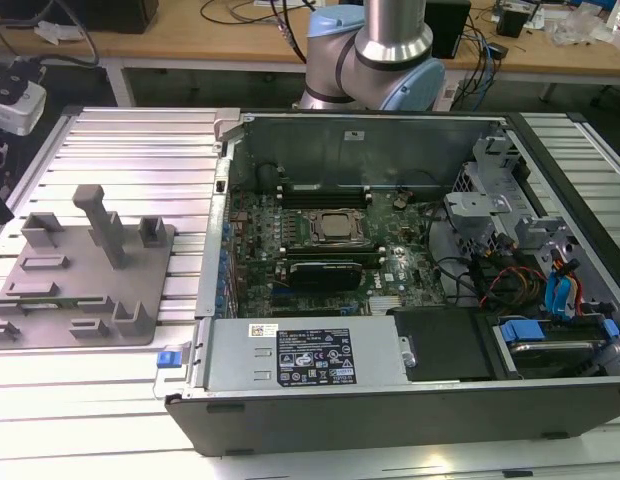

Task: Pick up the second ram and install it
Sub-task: 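Pick up the second ram and move it above second insertion slot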

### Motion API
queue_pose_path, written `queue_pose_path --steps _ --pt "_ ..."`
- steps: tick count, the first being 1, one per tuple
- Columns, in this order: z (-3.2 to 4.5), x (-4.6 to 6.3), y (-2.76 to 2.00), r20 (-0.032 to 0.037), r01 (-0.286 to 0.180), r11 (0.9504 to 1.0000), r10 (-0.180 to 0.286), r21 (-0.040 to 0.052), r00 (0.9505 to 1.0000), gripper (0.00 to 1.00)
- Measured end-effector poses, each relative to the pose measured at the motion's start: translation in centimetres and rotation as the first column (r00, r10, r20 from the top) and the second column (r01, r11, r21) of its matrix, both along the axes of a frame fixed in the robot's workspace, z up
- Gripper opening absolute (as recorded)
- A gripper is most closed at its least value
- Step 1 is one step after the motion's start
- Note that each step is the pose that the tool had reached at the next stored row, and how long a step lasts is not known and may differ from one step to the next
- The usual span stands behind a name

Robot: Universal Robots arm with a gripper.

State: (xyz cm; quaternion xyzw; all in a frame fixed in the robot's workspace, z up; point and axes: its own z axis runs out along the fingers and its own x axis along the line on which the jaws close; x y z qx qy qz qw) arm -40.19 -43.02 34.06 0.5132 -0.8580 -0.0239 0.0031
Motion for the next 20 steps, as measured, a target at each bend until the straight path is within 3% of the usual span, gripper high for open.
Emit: queue_pose_path --steps 1,2,4,8,10,11,18,20 --pt "-0.03 0.0 0.0 -0.0001 -0.03 0.9996 0.03 0.0 0.9996 0.08" --pt "-0.13 0.0 0.0 -0.0001 -0.093 0.9956 0.093 -0.0001 0.9956 0.08" --pt "-0.21 0.0 0.0 -0.0001 -0.145 0.9895 0.145 -0.0001 0.9895 0.08" --pt "-0.52 0.0 0.0 -0.0001 -0.262 0.965 0.262 -0.0002 0.965 0.08" --pt "-0.94 0.0 0.0 0.0 -0.37 0.9289 0.37 -0.0002 0.9289 0.08" --pt "-1.3 -0.1 -0.01 -0.0001 -0.391 0.9205 0.391 -0.0003 0.9205 0.08" --pt "-3.39 -0.1 -0.15 -0.0002 -0.394 0.9193 0.394 0.0 0.9193 0.08" --pt "-3.4 -0.1 -0.15 -0.0004 -0.394 0.9192 0.394 0.0 0.9192 0.08"
